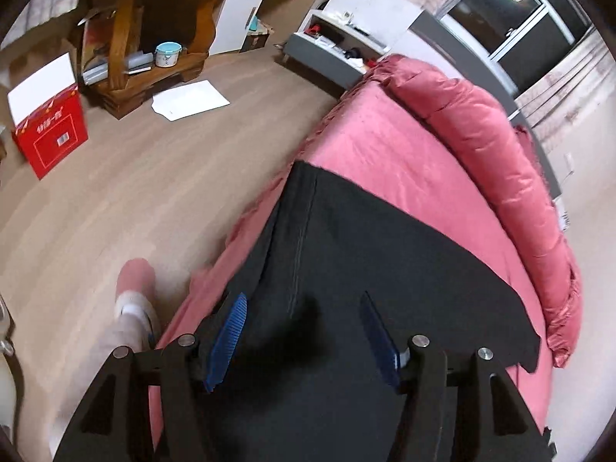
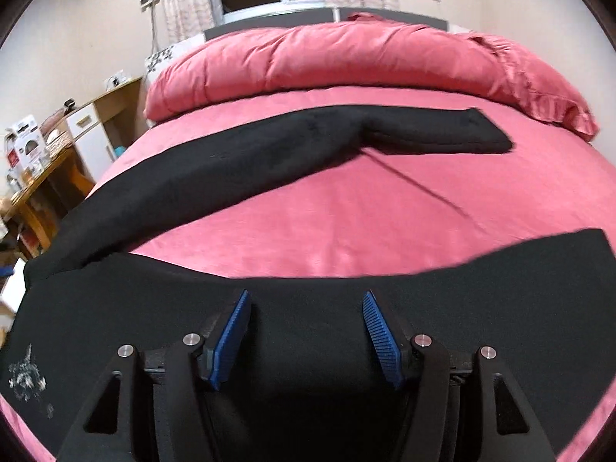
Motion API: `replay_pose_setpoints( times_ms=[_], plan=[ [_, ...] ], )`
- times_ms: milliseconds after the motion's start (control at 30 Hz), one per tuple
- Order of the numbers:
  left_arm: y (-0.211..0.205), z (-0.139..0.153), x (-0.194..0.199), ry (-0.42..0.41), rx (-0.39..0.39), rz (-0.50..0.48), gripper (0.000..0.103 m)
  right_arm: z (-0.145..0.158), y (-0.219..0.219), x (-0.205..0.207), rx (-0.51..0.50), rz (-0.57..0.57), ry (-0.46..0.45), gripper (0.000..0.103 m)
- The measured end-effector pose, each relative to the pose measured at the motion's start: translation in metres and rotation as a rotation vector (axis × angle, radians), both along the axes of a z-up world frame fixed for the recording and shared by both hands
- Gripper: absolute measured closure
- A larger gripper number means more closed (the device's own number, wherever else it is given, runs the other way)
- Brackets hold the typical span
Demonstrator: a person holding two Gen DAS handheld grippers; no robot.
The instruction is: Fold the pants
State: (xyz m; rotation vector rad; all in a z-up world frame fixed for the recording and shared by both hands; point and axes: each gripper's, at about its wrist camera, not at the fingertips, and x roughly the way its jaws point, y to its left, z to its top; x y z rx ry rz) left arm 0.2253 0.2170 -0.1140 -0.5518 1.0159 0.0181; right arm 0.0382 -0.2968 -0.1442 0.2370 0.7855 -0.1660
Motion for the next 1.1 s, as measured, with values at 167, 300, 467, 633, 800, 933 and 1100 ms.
replay_pose_setpoints(
  times_ms=[167,300,467,633,800,933,1100],
  plan=[
    [0.001,-0.015,0.062,0.027,0.037,-0.017,0.031,-0.011,0.021,0.021,-0.031,0.029,0.014,0.029],
    [0.001,-0.029,0.1,0.034,0.067,-0.025,0.031,-0.018,0.022,0.018,-0.028,0.03,-0.002,0.028],
    [-0.001,-0.052,0.137,0.063,0.121,-0.043,0.031,-0.021,0.018,0.016,-0.003,0.029,-0.011,0.027],
    [-0.003,-0.071,0.157,0.071,0.086,-0.064,0.031,-0.022,0.02,0.02,-0.005,0.04,-0.011,0.023],
    [-0.001,-0.077,0.159,0.042,-0.027,-0.088,0.056,-0.023,0.018,0.021,0.008,0.045,-0.013,0.021],
    [-0.015,-0.059,0.15,-0.022,0.072,-0.144,0.088,-0.024,0.02,0.022,0.004,0.051,-0.008,0.019],
    [-0.022,-0.027,0.125,-0.121,0.094,-0.154,0.091,-0.024,0.021,0.023,0.003,0.052,-0.007,0.018]
  ],
)
